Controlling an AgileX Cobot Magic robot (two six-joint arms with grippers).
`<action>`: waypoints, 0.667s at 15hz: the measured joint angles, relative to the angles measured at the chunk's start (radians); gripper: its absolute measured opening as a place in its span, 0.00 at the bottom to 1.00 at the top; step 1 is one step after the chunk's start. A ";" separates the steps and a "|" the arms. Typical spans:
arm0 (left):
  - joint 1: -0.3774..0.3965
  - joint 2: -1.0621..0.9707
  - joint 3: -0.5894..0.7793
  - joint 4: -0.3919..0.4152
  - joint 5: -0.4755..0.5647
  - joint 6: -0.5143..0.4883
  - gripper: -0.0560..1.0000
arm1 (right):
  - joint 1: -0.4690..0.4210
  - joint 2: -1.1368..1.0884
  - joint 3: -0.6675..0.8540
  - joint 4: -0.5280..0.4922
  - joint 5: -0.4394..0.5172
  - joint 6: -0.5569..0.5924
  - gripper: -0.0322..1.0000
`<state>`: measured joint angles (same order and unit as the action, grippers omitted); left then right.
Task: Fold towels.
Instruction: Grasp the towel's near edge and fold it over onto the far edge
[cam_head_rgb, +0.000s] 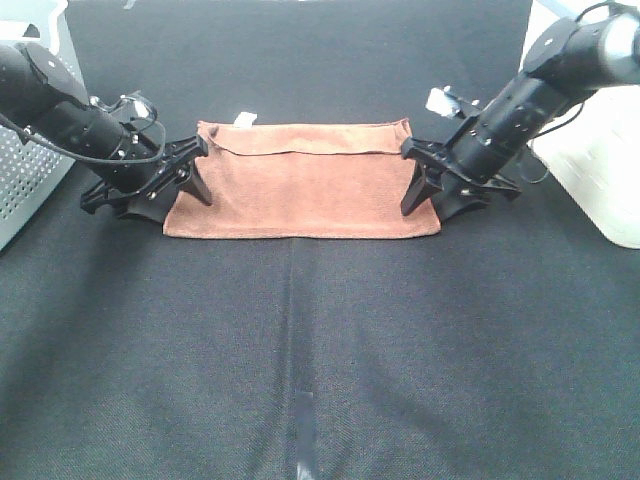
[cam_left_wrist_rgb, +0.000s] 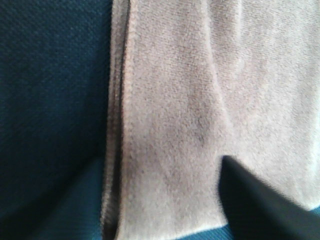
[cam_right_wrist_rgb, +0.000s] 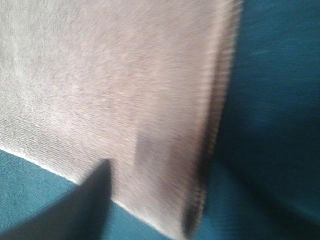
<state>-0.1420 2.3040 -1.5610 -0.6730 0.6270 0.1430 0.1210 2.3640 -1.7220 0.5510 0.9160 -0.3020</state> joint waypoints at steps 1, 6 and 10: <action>-0.006 0.007 0.000 -0.002 0.000 0.010 0.45 | 0.007 0.003 0.000 0.001 -0.008 0.004 0.35; -0.011 0.000 0.002 0.067 0.077 0.024 0.06 | 0.009 0.002 0.000 -0.019 0.005 0.057 0.03; -0.011 -0.107 0.047 0.183 0.162 0.024 0.06 | 0.009 -0.108 0.129 -0.032 0.031 0.086 0.03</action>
<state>-0.1530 2.1970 -1.5140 -0.4900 0.7890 0.1670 0.1300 2.2560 -1.5930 0.5190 0.9470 -0.2160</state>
